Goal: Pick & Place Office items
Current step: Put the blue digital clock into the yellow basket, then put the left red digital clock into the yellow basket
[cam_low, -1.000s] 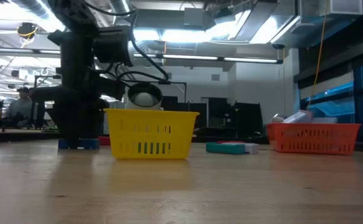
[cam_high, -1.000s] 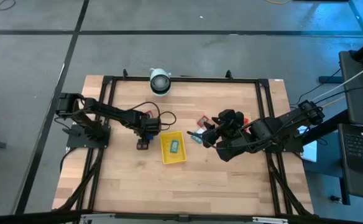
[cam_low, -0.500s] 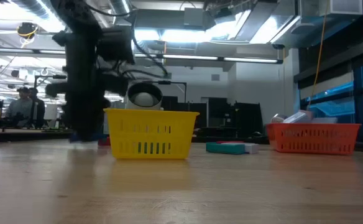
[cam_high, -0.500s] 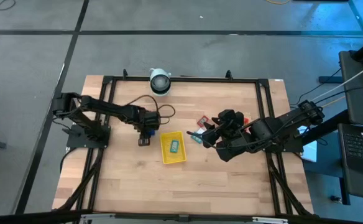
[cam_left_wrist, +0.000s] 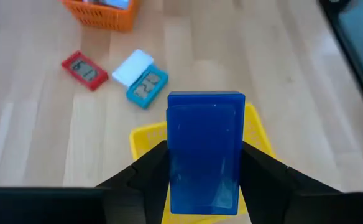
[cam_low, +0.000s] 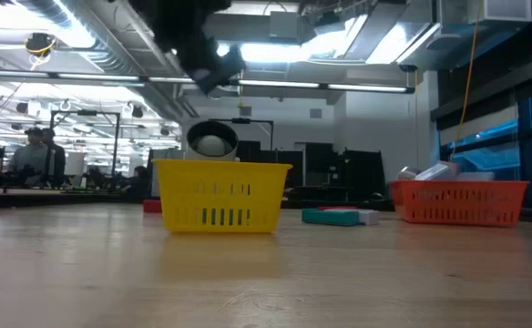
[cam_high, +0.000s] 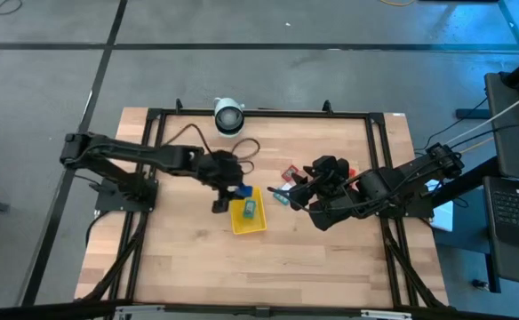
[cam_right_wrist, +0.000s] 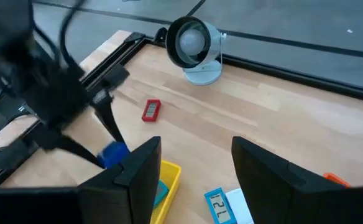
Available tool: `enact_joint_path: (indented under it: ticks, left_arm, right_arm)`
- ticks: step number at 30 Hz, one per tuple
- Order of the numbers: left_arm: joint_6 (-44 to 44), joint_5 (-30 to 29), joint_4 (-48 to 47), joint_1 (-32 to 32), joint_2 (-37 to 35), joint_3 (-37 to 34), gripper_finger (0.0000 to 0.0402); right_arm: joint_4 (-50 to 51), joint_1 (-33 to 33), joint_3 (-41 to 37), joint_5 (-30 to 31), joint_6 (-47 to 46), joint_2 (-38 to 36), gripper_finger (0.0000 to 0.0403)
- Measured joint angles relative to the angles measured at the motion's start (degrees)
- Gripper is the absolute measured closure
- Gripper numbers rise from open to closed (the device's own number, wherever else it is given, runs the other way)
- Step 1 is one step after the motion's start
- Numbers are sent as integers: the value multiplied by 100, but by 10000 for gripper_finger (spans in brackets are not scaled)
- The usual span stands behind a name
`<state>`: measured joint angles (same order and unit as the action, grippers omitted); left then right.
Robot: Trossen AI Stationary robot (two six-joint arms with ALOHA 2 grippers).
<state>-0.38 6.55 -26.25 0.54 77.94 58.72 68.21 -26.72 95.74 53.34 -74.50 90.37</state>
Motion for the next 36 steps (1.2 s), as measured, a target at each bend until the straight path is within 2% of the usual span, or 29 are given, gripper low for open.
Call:
enact_joint_path:
  ticks: [4,13,17,19,21,25,28,31,36]
  left_arm:
    - [-2,-291,-90,-132,434,43,237]
    - [-6,-197,-101,-31,784,54,154]
    - [8,-751,-460,46,749,54,144]
    - [7,-1333,-937,257,664,52,145]
    - [4,-1432,-1324,578,536,45,146]
    - [25,-1166,-1522,1247,186,-315,146]
    - [-34,-533,-1406,1784,41,-603,143]
    - [-237,-882,-2217,2170,243,-581,138]
    - [-380,-414,-2434,3001,531,-268,135]
  right_arm:
    - [2,4,0,22,14,0,202]
    - [1,4,0,-21,-28,0,202]
    - [0,0,0,-23,-31,0,202]
    - [0,0,0,-27,-31,-2,202]
    - [4,-12,0,-47,-33,-2,202]
    - [2,-51,0,-44,-29,-2,202]
    - [2,-78,0,-42,-30,-2,202]
    - [2,-87,0,-33,-102,-4,202]
    - [7,-87,2,26,-155,-4,202]
